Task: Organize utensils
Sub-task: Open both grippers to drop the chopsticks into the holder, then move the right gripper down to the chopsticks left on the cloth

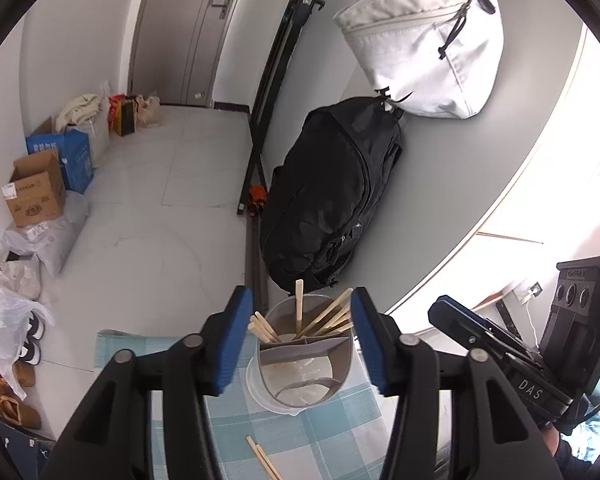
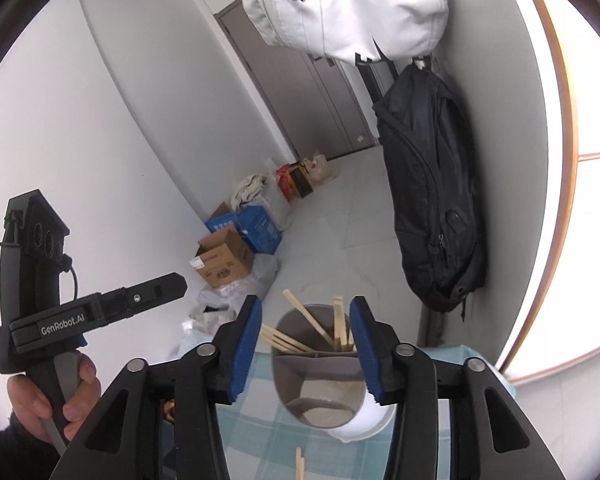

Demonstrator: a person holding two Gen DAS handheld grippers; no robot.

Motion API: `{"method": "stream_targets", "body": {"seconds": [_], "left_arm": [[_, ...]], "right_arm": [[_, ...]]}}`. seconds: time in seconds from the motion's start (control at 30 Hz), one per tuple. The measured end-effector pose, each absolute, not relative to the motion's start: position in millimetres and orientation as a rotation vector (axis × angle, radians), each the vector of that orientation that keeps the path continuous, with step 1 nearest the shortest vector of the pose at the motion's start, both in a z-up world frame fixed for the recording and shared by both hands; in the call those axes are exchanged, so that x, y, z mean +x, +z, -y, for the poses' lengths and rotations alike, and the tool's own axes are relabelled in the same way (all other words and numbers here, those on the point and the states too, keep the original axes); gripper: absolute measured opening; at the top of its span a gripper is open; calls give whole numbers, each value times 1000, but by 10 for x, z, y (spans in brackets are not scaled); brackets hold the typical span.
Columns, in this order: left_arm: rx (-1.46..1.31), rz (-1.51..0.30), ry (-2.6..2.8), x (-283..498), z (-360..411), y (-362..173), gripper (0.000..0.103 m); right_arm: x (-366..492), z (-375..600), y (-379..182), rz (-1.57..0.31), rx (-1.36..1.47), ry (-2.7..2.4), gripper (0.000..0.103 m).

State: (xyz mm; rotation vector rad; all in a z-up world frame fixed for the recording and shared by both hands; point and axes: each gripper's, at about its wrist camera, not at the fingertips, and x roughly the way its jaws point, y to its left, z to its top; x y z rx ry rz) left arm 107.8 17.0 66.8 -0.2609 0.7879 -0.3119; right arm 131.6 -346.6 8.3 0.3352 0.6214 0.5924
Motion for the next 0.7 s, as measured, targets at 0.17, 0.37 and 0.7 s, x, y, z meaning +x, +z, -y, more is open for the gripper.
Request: {"method": "stream_targets", "body": {"seconds": [0.17, 0.37, 0.7], "left_arm": [[-232, -710, -271, 839, -158, 842, 63], [-199, -667, -237, 667, -107, 882, 76], [-163, -611, -206, 325, -102, 741, 88]], "right_arm": [[1112, 3497, 238, -581, 341, 604, 56], [908, 3528, 324, -546, 332, 611, 65], [505, 3512, 220, -490, 293, 613, 85]]}}
